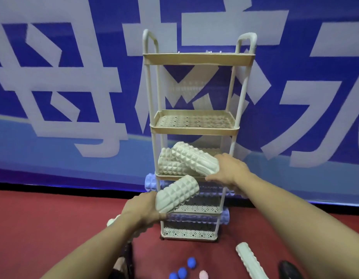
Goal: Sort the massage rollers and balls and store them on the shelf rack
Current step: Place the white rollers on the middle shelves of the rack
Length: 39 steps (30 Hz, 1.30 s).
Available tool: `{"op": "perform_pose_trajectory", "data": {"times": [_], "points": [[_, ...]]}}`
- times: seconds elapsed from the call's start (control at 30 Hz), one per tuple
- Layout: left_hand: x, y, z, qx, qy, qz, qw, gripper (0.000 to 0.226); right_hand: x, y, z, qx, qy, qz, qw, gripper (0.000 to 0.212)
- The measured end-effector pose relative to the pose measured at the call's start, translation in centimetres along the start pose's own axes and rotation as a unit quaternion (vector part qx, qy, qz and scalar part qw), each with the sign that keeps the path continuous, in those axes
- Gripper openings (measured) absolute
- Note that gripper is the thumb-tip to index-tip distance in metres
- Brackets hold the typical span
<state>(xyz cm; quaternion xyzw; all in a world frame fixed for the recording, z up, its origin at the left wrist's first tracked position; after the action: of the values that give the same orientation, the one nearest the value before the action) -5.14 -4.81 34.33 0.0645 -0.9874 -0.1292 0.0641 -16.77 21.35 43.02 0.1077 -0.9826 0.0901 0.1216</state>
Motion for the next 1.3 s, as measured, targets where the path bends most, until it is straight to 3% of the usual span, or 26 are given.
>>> {"op": "perform_pose_trajectory", "data": {"times": [0.13, 0.23, 0.4, 0.6, 0.73, 0.83, 0.9, 1.07, 1.13, 1.23, 1.3], "points": [[2.8, 0.5, 0.2, 0.090, 0.018, 0.083, 0.992, 0.090, 2.9, -2.2, 0.9, -0.052, 0.031, -0.058, 0.996, 0.078], [4.6, 0.5, 1.0, 0.114, 0.016, 0.130, 0.985, 0.081, 5.0, -3.6, 2.0, -0.071, 0.035, -0.089, 0.993, 0.082], [6.4, 0.4, 2.9, 0.116, 0.018, 0.178, 0.977, 0.071, 8.6, -4.6, 3.3, -0.102, 0.062, -0.110, 0.987, 0.069], [8.0, 0.2, 5.2, 0.096, 0.022, 0.200, 0.975, 0.071, 12.5, -4.3, 6.6, -0.095, 0.021, -0.087, 0.991, 0.056], [8.6, 0.4, 6.0, 0.081, 0.023, 0.199, 0.976, 0.067, 14.1, -4.0, 8.6, -0.045, -0.008, -0.080, 0.996, 0.081], [8.9, 0.6, 6.4, 0.073, 0.020, 0.200, 0.977, 0.066, 14.7, -2.9, 9.9, -0.035, -0.030, -0.061, 0.997, 0.084], [9.2, 0.7, 6.5, 0.068, 0.021, 0.200, 0.977, 0.069, 14.9, -2.3, 10.3, -0.027, -0.031, -0.047, 0.998, 0.077], [9.2, 1.7, 5.7, 0.064, 0.035, 0.207, 0.976, 0.073, 12.8, -3.0, 8.8, -0.024, 0.009, -0.072, 0.997, 0.035], [8.8, 2.3, 4.8, 0.057, 0.045, 0.215, 0.974, 0.072, 10.5, -5.0, 7.3, 0.048, 0.041, -0.123, 0.990, 0.041], [8.0, 3.8, 2.7, 0.052, 0.069, 0.235, 0.968, 0.076, 5.4, -7.5, 7.1, 0.184, -0.075, -0.156, 0.968, 0.066], [7.1, 5.2, 1.0, 0.055, 0.087, 0.258, 0.961, 0.080, 1.7, -8.1, 7.9, 0.161, -0.176, -0.169, 0.956, 0.082]]}}
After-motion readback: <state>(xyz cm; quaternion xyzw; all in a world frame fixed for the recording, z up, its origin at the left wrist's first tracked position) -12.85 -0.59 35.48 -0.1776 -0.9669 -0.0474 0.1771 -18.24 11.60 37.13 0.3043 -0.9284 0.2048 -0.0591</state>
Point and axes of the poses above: each hand's wrist, its own x-axis towards the middle knuckle, its own z-axis out of the palm, y = z × x, the point moved 10 cm from there along x, towards the middle knuckle, and after that the axes turned 15 degrees about y, right-handed, at the moved point
